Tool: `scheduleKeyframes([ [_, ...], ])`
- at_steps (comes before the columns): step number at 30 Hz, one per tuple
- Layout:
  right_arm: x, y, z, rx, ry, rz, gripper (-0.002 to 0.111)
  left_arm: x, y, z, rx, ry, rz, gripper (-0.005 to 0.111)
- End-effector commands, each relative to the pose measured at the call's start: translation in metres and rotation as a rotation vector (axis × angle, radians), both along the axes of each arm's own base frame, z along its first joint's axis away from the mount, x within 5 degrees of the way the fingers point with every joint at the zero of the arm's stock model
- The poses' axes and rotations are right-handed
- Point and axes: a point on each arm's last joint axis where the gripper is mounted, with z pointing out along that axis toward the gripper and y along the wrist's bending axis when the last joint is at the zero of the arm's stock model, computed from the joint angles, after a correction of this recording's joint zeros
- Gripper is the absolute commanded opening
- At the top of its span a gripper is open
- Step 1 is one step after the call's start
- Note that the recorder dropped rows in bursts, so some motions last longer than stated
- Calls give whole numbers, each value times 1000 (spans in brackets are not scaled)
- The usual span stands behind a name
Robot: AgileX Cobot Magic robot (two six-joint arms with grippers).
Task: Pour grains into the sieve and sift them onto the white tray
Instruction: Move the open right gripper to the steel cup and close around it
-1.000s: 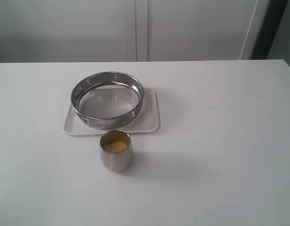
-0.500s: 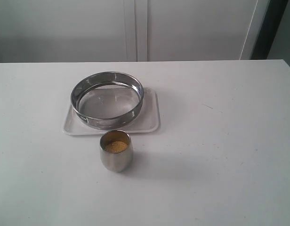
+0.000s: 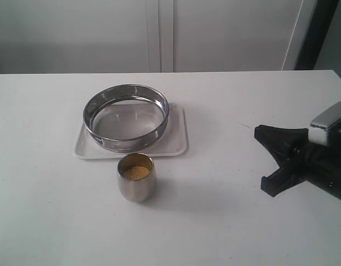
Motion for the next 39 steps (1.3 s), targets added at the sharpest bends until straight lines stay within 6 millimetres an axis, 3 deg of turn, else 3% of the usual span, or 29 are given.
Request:
scheduleKeyframes([
  [1, 9, 11, -15, -12, -10, 161, 0, 0, 0, -3, -14, 7, 4, 0],
  [4, 17, 18, -31, -1, 19, 279, 0, 0, 0, -3, -14, 7, 4, 0],
  [13, 27, 22, -68, -61, 93, 379, 0, 0, 0, -3, -14, 7, 4, 0],
  [19, 34, 28, -81, -62, 124, 422, 0, 0, 0, -3, -14, 7, 4, 0],
  [26, 41, 45, -82, -69, 97, 484, 4, 0, 0, -3, -14, 7, 4, 0],
  [32, 48, 61, -81, -74, 63, 535, 27, 0, 0, -3, -14, 7, 4, 0],
  [33, 49, 67, -82, -72, 62, 547, 41, 0, 0, -3, -14, 7, 4, 0],
  [34, 49, 69, -82, -71, 61, 553, 48, 0, 0, -3, -14, 7, 4, 0],
  [35, 49, 75, -82, -63, 66, 568, 66, 0, 0, -3, -14, 7, 4, 0],
  [37, 49, 81, -81, -32, 89, 542, 90, 0, 0, -3, -14, 7, 4, 0],
  [39, 49, 88, -79, -24, 83, 542, 99, 0, 0, -3, -14, 7, 4, 0],
])
